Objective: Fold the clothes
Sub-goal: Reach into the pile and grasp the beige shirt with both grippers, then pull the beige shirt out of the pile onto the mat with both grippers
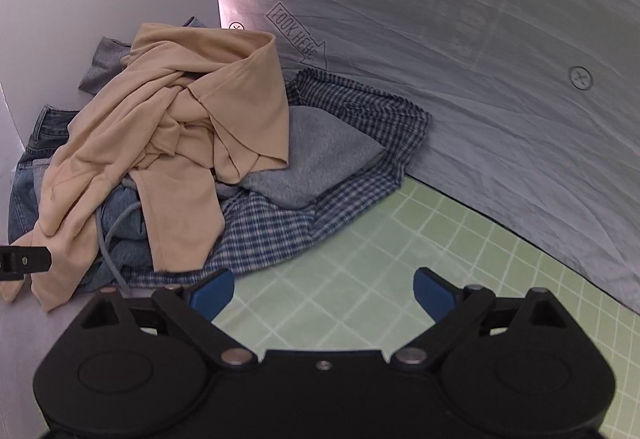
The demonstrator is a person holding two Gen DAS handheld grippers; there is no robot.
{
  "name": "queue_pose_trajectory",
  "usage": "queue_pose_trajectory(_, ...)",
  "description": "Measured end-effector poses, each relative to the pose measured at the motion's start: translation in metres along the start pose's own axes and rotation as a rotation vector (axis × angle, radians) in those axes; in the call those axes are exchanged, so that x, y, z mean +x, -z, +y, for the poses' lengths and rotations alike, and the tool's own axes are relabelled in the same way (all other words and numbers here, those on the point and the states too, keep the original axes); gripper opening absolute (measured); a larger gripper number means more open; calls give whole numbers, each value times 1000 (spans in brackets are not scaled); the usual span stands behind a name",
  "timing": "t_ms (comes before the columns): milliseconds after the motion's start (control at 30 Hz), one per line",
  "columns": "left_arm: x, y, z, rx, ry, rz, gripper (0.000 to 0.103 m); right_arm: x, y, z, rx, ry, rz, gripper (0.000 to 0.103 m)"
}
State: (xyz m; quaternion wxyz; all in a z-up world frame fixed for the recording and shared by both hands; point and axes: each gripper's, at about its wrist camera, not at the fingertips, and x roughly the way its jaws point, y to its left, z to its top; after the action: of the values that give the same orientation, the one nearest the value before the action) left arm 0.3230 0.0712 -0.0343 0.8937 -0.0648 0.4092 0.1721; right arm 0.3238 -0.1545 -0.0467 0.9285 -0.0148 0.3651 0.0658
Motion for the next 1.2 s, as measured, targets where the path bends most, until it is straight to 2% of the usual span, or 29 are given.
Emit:
queue_pose_trajectory(67, 19, -16, -3, 4, -1, -2, 101, 28, -22, 7, 7, -40, -12, 90)
queue_pose_trajectory(133, 36, -28, -7, 3, -10, -1, 93, 55, -39, 15, 1, -80, -33, 89)
queue_pose_trajectory(333, 68, -39, -16, -10, -10, 4, 83, 126, -70, 47, -136, -114, -88, 79)
queue_pose_trajectory(400, 70, -37, -14, -15, 11, -7, 79, 142, -75, 53, -156, -112, -92, 70)
queue_pose_trajectory(433, 70, -36, -13, -18, 27, -9, 73, 145, -75, 54, -164, -125, -100, 64)
queue_pose_trajectory(467, 69, -36, -12, -17, 39, -11, 69, 146, -75, 55, -173, -142, -110, 52)
queue_pose_trajectory(500, 66, -36, -13, -11, 45, -12, 60, 148, -74, 56, -181, -158, -120, 44)
queue_pose_trajectory(533, 63, -36, -15, -3, 49, -14, 52, 147, -72, 57, -197, -174, -132, 28)
queue_pose_trajectory(567, 60, -36, -17, 7, 50, -16, 46, 144, -67, 58, -215, -177, -148, 14)
queue_pose_trajectory(633, 51, -35, -20, 22, 43, -24, 29, 136, -59, 59, -224, -159, -176, 8)
queue_pose_trajectory(733, 31, -33, -16, -2, 85, -29, 17, 112, -50, 47, -163, -134, -190, 6)
queue_pose_trajectory(900, -18, -18, -18, 37, 192, -41, 15, 51, -27, 17, -82, -51, -213, 5)
queue_pose_trajectory(1000, -49, 2, -28, 66, 277, -19, 15, 11, 0, -9, -41, 35, -209, 5)
queue_pose_trajectory(1100, -84, 38, -47, 140, 354, 7, 15, -37, 42, -45, 12, 149, -193, 5)
queue_pose_trajectory(1200, -114, 94, -66, 215, 418, 72, 15, -94, 100, -87, 80, 270, -162, 4)
